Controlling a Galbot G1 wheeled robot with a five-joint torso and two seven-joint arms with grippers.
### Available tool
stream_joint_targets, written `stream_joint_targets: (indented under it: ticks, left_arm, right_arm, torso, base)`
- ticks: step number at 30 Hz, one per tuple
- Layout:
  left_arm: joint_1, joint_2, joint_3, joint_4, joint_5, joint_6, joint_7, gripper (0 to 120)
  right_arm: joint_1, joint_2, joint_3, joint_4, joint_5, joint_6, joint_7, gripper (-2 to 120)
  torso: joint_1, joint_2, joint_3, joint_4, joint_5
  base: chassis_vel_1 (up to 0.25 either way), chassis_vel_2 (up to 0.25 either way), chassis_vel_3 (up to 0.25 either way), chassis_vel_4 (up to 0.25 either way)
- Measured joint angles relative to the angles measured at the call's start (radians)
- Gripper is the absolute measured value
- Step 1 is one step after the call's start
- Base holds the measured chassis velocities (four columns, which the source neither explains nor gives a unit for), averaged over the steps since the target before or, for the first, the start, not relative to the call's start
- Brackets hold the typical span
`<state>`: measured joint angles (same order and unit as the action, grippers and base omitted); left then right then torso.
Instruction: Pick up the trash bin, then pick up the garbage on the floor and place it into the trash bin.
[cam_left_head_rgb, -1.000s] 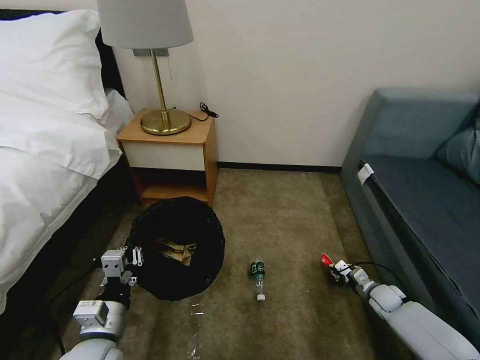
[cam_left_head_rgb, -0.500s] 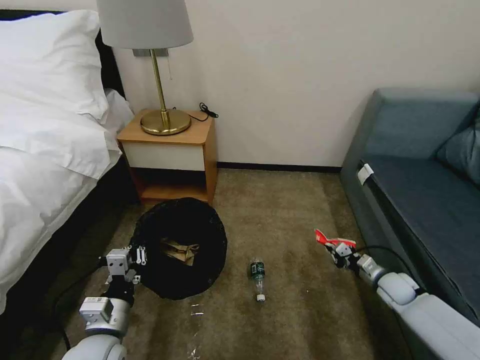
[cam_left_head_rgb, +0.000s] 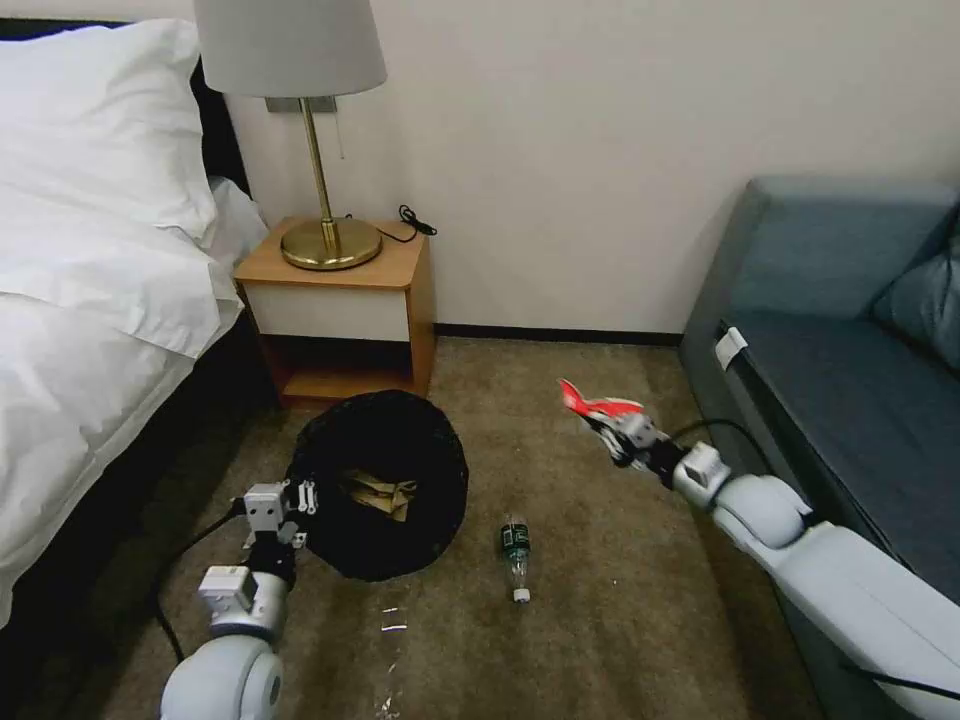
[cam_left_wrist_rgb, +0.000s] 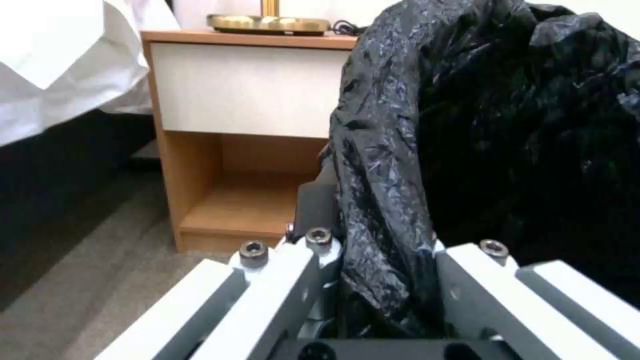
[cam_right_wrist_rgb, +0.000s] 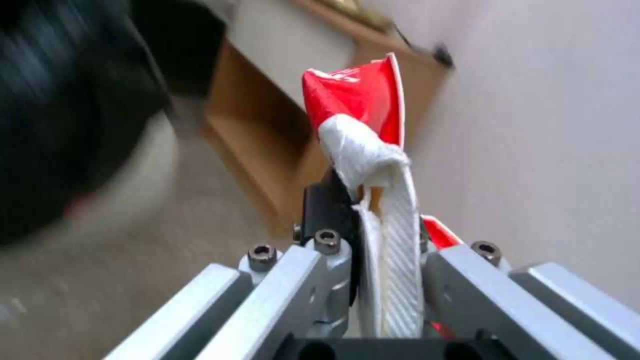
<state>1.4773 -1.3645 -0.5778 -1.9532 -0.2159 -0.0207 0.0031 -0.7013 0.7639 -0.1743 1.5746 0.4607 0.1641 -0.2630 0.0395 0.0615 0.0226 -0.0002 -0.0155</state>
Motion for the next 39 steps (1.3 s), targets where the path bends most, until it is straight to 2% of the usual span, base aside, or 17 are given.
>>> stream_joint_targets:
  ticks: [8, 10, 15, 19, 27, 33, 35, 36, 38, 39]
  left_arm:
    - [-0.07, 0.037, 0.021, 0.073, -0.031, 0.008, 0.001, 4]
    - [-0.11, 0.051, 0.033, 0.115, -0.041, 0.009, 0.002, 4]
    - [-0.15, 0.055, 0.047, 0.153, -0.05, 0.011, 0.002, 4]
    - [-0.217, 0.056, 0.079, 0.204, -0.059, 0.018, 0.002, 4]
    - [-0.322, 0.037, 0.137, 0.272, -0.067, 0.038, -0.003, 4]
    - [-0.337, 0.024, 0.151, 0.293, -0.068, 0.041, -0.003, 4]
    - [-0.336, 0.025, 0.152, 0.298, -0.069, 0.04, -0.003, 4]
    - [-0.336, 0.025, 0.152, 0.298, -0.069, 0.04, -0.003, 4]
    - [-0.333, 0.028, 0.153, 0.3, -0.071, 0.037, -0.002, 4]
    - [-0.333, 0.028, 0.153, 0.3, -0.071, 0.037, -0.002, 4]
  right_arm:
    - [0.086, 0.02, -0.077, 0.045, 0.066, -0.02, 0.016, 1]
    - [0.118, 0.027, -0.107, 0.075, 0.113, -0.032, 0.028, 1]
    - [0.146, 0.037, -0.131, 0.114, 0.186, -0.052, 0.044, 1]
    - [0.184, 0.064, -0.168, 0.162, 0.268, -0.069, 0.055, 1]
    - [0.194, 0.125, -0.235, 0.159, 0.279, -0.055, 0.068, 1]
    - [0.194, 0.182, -0.267, 0.097, 0.239, -0.048, 0.13, 1]
    - [0.197, 0.211, -0.278, 0.067, 0.22, -0.047, 0.182, 10]
    - [0.197, 0.211, -0.278, 0.067, 0.22, -0.047, 0.182, 10]
    - [0.208, 0.243, -0.279, 0.039, 0.216, -0.048, 0.209, 20]
    - [0.208, 0.243, -0.279, 0.039, 0.216, -0.048, 0.209, 20]
  torso:
    - [0.0, 0.0, 0.0, -0.0001, 0.0001]
    - [0.0, 0.0, 0.0, -0.0001, 0.0002]
    - [0.0, 0.0, 0.0, -0.0002, 0.0002]
    - [0.0, 0.0, 0.0, -0.0001, 0.0001]
    - [0.0, 0.0, 0.0, -0.0003, 0.0002]
    - [0.0, 0.0, 0.0, -0.0002, 0.0002]
    - [0.0, 0.0, 0.0, -0.0002, 0.0002]
    - [0.0, 0.0, 0.0, -0.0002, 0.0002]
    - [0.0, 0.0, 0.0, 0.0, 0.0001]
    - [0.0, 0.0, 0.0, 0.0, 0.0001]
  base:
    - [0.0, 0.0, 0.0, 0.0]
    - [0.0, 0.0, 0.0, 0.0]
    - [0.0, 0.0, 0.0, 0.0]
    - [0.0, 0.0, 0.0, 0.0]
    - [0.0, 0.0, 0.0, 0.0]
    - [0.0, 0.0, 0.0, 0.0]
    - [0.0, 0.0, 0.0, 0.0]
    - [0.0, 0.0, 0.0, 0.0]
    - [0.0, 0.0, 0.0, 0.0]
    - [0.0, 0.0, 0.0, 0.0]
